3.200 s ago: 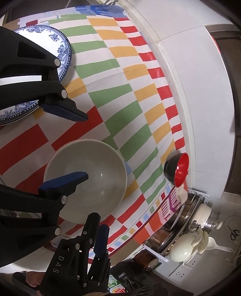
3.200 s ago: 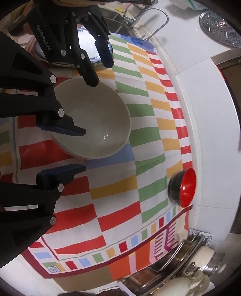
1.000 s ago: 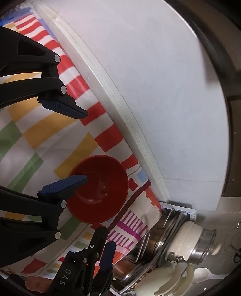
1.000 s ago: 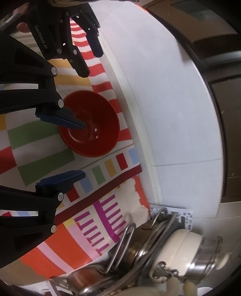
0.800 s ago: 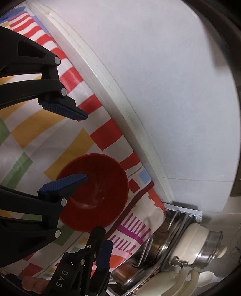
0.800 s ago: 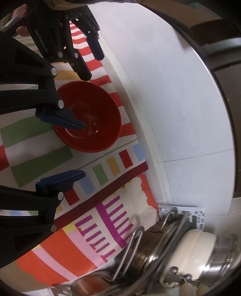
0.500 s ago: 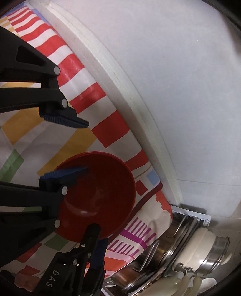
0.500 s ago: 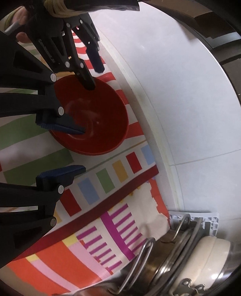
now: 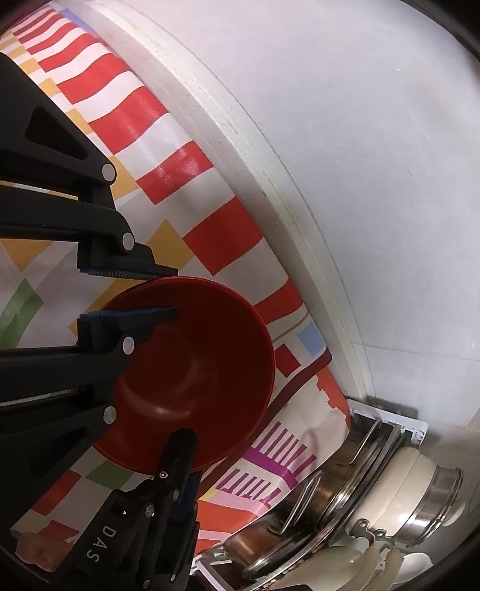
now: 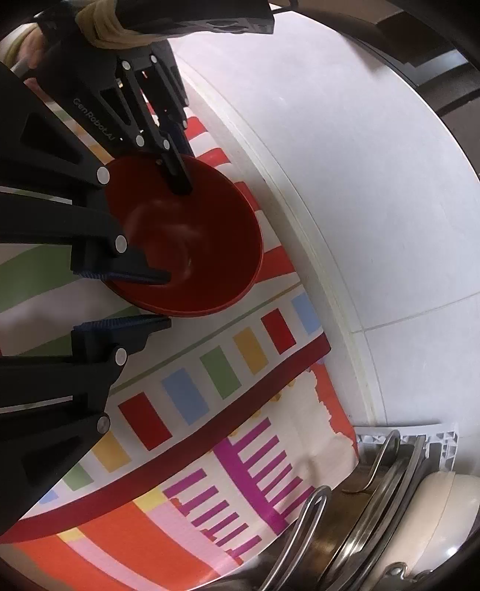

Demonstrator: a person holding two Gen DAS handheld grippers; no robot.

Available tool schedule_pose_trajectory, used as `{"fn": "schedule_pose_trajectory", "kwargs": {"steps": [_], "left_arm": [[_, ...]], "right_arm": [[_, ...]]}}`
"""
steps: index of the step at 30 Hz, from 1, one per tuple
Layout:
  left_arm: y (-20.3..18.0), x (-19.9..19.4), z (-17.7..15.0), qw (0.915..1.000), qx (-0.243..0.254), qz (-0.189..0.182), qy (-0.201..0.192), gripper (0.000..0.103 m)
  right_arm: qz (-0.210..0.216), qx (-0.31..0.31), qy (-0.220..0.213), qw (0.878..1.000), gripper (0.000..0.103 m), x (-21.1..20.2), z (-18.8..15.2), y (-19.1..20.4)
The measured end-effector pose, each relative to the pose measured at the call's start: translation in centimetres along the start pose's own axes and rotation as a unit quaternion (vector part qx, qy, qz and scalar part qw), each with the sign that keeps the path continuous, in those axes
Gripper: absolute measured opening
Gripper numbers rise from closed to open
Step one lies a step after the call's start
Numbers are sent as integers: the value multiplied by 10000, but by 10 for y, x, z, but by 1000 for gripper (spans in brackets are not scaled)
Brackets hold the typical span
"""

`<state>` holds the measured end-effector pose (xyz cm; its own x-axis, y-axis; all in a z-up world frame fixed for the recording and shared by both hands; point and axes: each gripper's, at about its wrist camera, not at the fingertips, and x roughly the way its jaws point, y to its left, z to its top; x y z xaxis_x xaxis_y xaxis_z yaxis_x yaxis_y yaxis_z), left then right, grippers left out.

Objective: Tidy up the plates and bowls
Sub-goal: 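Close both grippers on the red bowl rim, then lift the red bowl with both grippers and carry it over the white bowl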

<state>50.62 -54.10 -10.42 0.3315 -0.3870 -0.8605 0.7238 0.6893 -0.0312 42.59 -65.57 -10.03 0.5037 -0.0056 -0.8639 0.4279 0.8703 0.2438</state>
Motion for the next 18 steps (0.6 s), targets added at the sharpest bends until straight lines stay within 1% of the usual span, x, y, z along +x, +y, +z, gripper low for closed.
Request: {"fn": "schedule_pose_trajectory", "kwargs": {"steps": [4,9,18], "left_arm": [[3,-3,-3,10000,-52,33,37,13],[5,-18,-8,10000,-79,46,-23,13],[4,-69,-24,9994,-147,109,-303,13]], "right_arm": [[-26,32,41,10000,15,-3,-2,3],[-28,16,53,10000,15,-12,-8,8],[-23,-146,-78,9999,15,-51,-22,28]]}}
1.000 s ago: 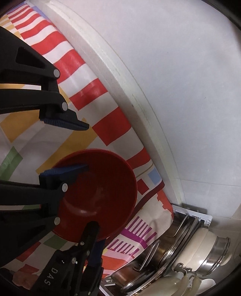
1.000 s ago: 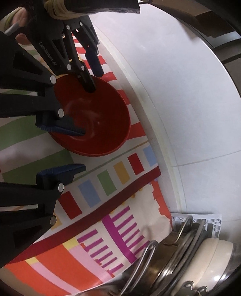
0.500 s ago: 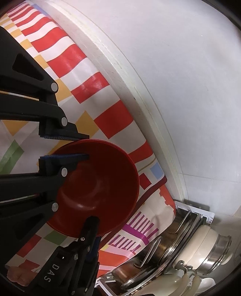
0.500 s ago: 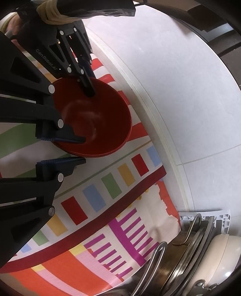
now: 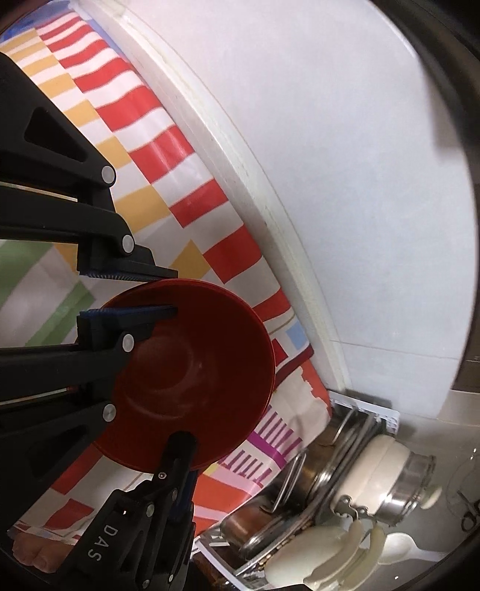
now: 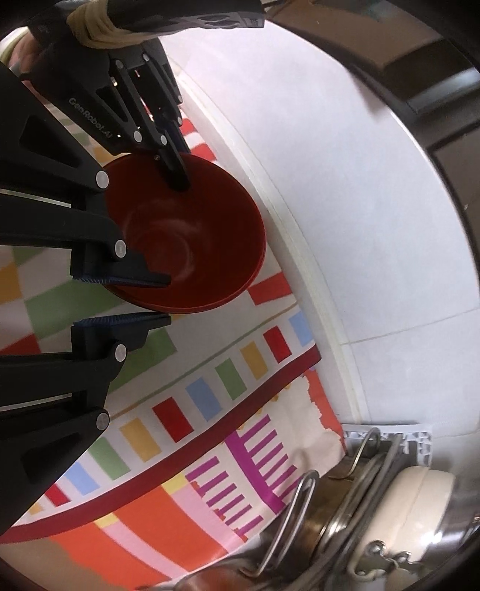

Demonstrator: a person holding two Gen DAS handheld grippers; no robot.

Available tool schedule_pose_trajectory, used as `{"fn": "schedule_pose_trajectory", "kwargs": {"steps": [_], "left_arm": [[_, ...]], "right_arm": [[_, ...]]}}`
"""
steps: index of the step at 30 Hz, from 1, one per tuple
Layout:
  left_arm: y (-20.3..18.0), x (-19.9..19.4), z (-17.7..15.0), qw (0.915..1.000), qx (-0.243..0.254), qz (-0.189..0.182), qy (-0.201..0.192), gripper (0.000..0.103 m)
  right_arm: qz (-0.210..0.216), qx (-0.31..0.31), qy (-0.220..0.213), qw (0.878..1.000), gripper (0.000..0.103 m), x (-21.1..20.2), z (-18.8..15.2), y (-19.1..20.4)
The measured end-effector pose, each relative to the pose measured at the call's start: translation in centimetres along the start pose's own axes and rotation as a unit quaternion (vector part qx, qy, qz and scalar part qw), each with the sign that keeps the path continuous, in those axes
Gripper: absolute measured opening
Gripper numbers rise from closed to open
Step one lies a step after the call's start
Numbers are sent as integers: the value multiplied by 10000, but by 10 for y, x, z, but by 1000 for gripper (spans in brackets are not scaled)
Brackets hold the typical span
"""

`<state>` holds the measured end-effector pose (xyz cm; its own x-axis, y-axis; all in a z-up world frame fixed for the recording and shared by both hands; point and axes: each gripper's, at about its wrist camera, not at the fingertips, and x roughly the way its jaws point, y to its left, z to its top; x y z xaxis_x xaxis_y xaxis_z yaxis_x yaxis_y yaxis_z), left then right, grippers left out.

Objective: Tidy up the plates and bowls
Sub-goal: 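Lift the red bowl with both grippers and carry it over the white bowl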

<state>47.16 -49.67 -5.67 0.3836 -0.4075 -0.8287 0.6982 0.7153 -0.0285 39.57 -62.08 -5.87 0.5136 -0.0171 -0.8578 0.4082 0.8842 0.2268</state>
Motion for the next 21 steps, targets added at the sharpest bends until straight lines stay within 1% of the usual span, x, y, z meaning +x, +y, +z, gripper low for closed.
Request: {"fn": "schedule_pose_trajectory", "kwargs": {"steps": [9,18,21], "left_arm": [[-8,-55,-22,9997,-60,62,-231,13],[-25,-110,-49,9986,-76,177,-483,13],[-23,-126,-60,9983,-103,177,-553,13]], "right_arm": [[5,-126,-174,9998,15,-44,-22,22],[85,-185,-283,9994,15,-88,-53,40],[86,-241,-349,9991,15,-102,-64,48]]}}
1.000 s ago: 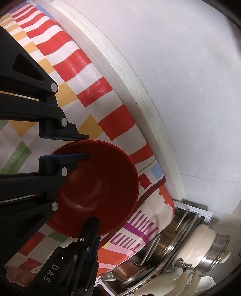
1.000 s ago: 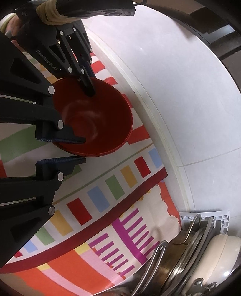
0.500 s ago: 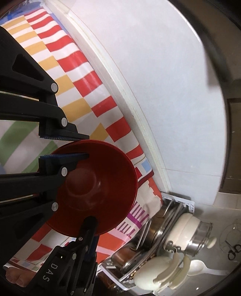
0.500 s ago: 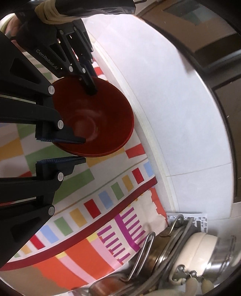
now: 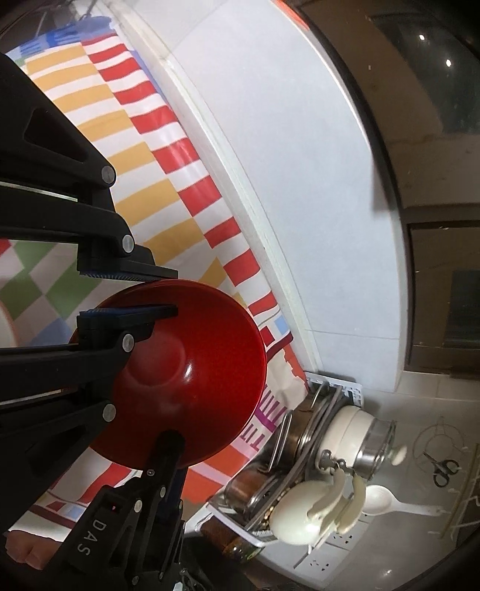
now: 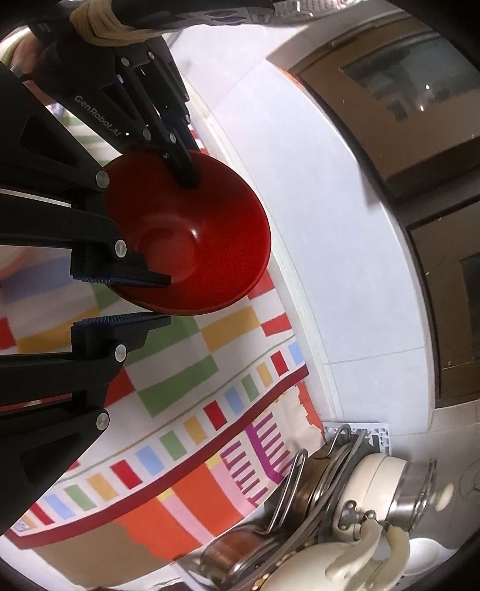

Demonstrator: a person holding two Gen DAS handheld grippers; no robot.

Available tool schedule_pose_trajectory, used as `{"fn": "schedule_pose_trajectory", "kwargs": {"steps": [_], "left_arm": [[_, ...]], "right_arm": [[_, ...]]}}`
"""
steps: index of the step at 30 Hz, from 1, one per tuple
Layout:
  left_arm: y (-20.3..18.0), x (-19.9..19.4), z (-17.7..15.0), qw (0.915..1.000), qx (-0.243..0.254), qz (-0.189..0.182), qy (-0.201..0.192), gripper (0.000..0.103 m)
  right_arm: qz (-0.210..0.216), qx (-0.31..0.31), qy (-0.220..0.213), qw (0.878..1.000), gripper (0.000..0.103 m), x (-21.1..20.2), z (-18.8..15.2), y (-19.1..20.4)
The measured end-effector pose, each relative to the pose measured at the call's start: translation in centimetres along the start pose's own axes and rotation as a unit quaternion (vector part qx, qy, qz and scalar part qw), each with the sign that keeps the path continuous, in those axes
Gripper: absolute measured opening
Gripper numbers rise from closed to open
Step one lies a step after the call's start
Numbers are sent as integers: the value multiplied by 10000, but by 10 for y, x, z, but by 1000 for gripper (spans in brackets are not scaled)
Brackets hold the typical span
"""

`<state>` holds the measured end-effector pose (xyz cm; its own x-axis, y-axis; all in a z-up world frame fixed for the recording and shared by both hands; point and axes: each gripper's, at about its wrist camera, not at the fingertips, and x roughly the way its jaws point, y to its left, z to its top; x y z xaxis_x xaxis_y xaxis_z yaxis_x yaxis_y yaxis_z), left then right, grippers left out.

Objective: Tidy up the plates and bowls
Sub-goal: 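Lift the red bowl with both grippers and carry it over the white bowl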

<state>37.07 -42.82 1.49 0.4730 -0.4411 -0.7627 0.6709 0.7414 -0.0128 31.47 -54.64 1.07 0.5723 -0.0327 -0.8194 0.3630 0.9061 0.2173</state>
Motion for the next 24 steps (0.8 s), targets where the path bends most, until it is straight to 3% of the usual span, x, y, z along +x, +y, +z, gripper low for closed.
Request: {"fn": "schedule_pose_trajectory", "kwargs": {"steps": [10,24], "left_arm": [[5,-45,-41,10000,-32,-43,-71,13],[12,-72,-90,9997,-84,-190,99,13]], "right_arm": [[0,-53,-51,10000,15,-37,-39,23],[-82,-52,98,9999,15,-59,-94,42]]}}
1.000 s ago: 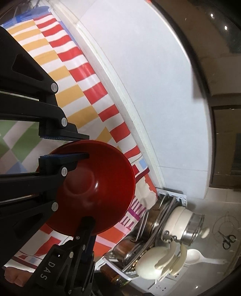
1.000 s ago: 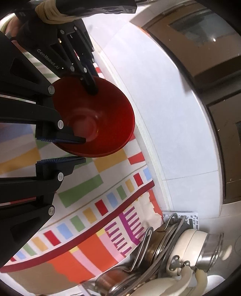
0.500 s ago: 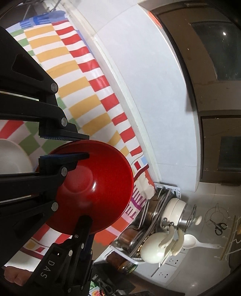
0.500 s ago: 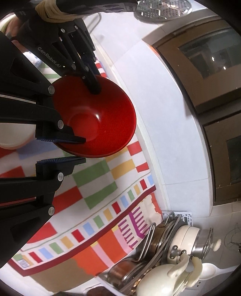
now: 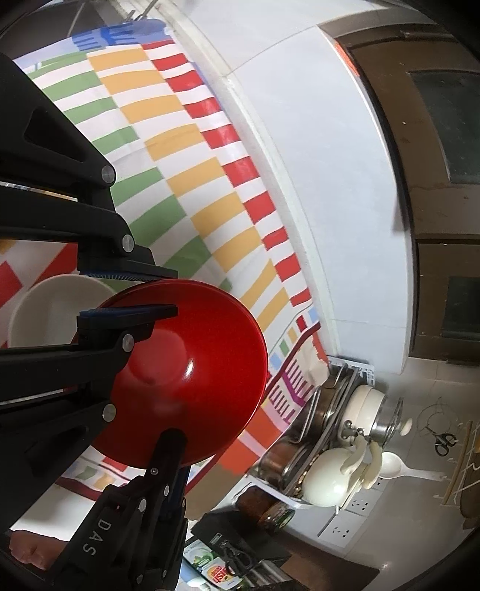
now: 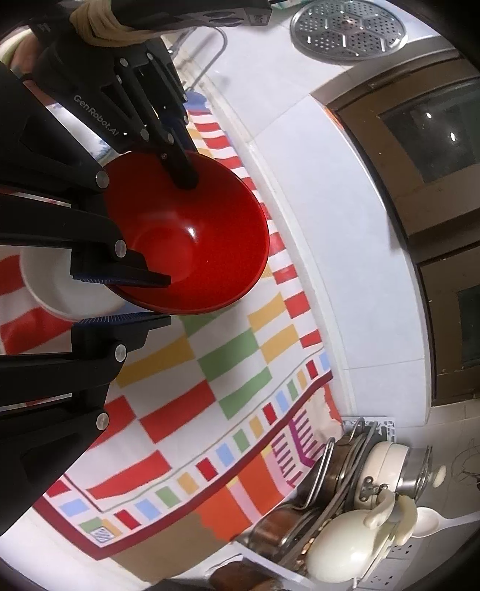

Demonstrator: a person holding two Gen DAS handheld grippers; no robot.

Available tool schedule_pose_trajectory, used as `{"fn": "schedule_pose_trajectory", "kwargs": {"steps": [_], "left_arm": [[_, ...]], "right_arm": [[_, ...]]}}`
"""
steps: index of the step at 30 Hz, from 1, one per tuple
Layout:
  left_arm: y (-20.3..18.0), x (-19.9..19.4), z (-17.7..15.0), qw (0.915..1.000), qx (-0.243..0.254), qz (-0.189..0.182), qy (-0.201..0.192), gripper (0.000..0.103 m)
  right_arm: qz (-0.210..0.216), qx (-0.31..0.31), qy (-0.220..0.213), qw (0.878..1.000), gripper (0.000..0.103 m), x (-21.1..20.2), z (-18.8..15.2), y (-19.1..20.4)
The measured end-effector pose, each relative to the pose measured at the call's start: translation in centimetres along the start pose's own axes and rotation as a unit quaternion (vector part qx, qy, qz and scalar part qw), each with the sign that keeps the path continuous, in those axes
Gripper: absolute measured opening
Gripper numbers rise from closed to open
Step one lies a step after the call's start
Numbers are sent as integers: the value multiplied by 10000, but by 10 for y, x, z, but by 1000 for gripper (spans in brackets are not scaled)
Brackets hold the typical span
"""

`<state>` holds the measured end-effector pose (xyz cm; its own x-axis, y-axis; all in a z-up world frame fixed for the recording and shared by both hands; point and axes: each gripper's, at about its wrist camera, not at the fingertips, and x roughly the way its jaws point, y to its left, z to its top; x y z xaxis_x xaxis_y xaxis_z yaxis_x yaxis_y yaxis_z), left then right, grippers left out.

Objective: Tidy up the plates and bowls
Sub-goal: 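Lift the red bowl with both grippers and carry it over the white bowl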

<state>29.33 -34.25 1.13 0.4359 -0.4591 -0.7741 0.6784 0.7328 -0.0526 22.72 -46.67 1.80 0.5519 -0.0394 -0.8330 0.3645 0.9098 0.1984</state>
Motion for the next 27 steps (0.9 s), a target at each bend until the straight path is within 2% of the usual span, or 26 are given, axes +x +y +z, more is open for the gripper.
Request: {"fn": "schedule_pose_trajectory", "kwargs": {"steps": [17,27], "left_arm": [[0,8,-50,9983,31,-124,576,13],[-2,21,-65,9967,45,-90,808,14]], "right_arm": [[-62,36,548,9985,15,13,-50,3],[-121,-19,670,9977,15,21,-62,3]]}}
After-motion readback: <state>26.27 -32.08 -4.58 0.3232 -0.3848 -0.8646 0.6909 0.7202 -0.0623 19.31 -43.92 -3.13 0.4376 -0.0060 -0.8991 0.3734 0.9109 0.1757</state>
